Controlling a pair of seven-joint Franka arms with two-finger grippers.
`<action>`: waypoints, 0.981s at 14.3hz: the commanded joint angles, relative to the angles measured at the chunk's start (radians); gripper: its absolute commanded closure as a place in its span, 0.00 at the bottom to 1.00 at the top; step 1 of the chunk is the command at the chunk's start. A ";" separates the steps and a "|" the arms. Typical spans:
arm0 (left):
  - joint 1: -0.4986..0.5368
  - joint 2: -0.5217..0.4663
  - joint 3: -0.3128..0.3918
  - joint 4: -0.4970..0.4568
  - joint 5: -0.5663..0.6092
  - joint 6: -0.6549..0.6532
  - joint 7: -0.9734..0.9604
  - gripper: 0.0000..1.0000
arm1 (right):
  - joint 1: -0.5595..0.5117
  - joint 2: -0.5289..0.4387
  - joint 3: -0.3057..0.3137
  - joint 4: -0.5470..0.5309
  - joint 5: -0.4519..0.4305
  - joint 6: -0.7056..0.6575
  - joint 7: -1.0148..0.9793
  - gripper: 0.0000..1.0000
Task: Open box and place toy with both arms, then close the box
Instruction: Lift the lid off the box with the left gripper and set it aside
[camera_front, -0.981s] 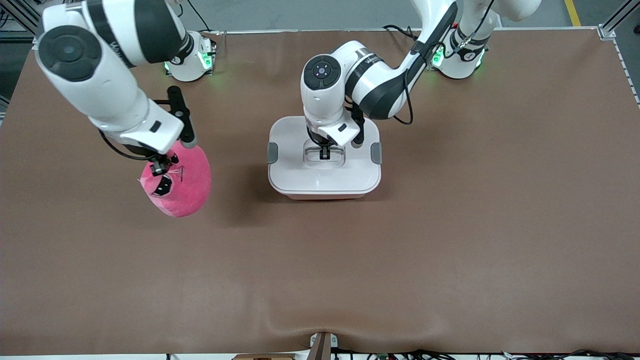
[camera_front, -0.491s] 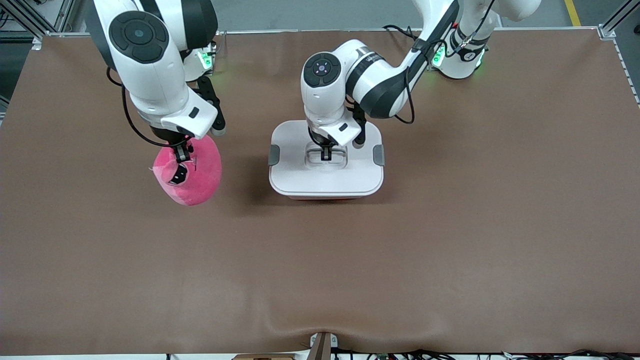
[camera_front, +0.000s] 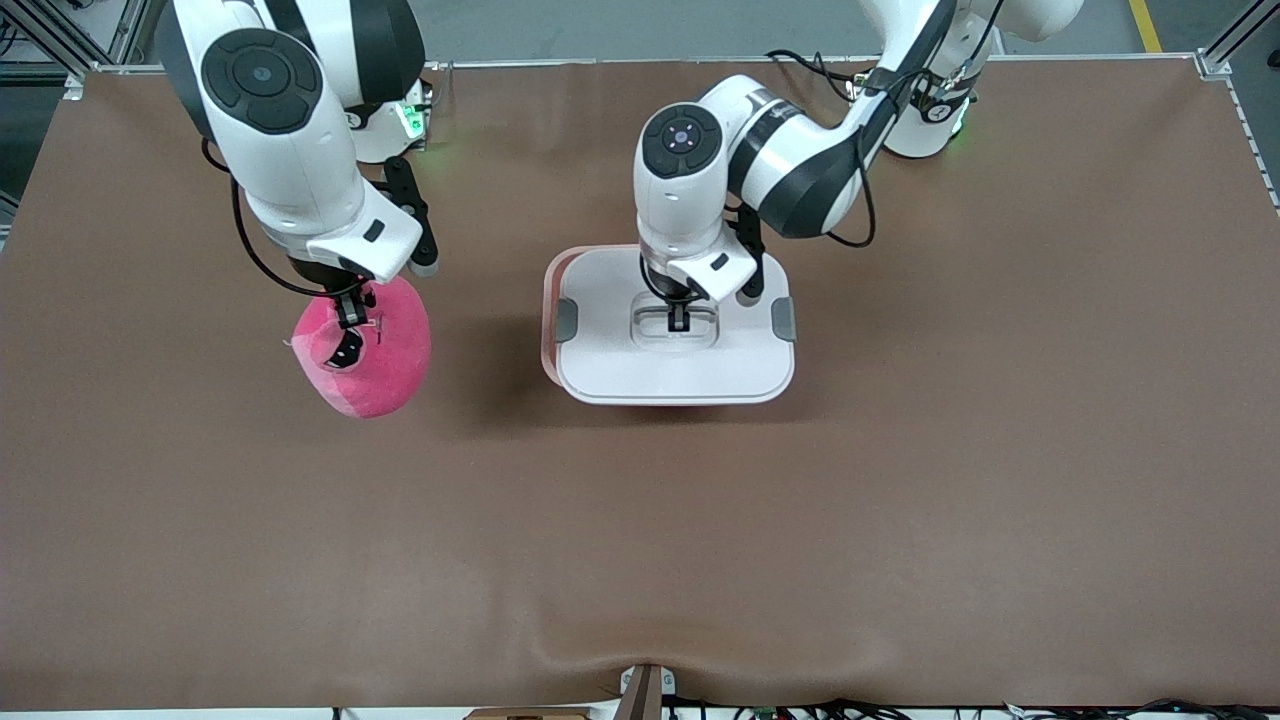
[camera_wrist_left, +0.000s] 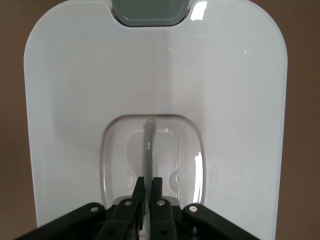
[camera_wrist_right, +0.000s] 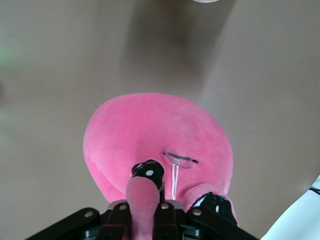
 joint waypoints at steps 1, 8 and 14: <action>0.057 -0.049 -0.008 -0.020 0.017 -0.035 0.058 1.00 | 0.006 -0.043 0.007 -0.034 -0.022 0.001 0.014 1.00; 0.179 -0.122 -0.011 -0.028 0.016 -0.069 0.173 1.00 | 0.152 -0.032 0.010 -0.014 -0.056 -0.027 0.248 1.00; 0.245 -0.163 -0.009 -0.081 0.016 -0.069 0.295 1.00 | 0.348 0.029 0.010 -0.003 -0.137 -0.027 0.428 1.00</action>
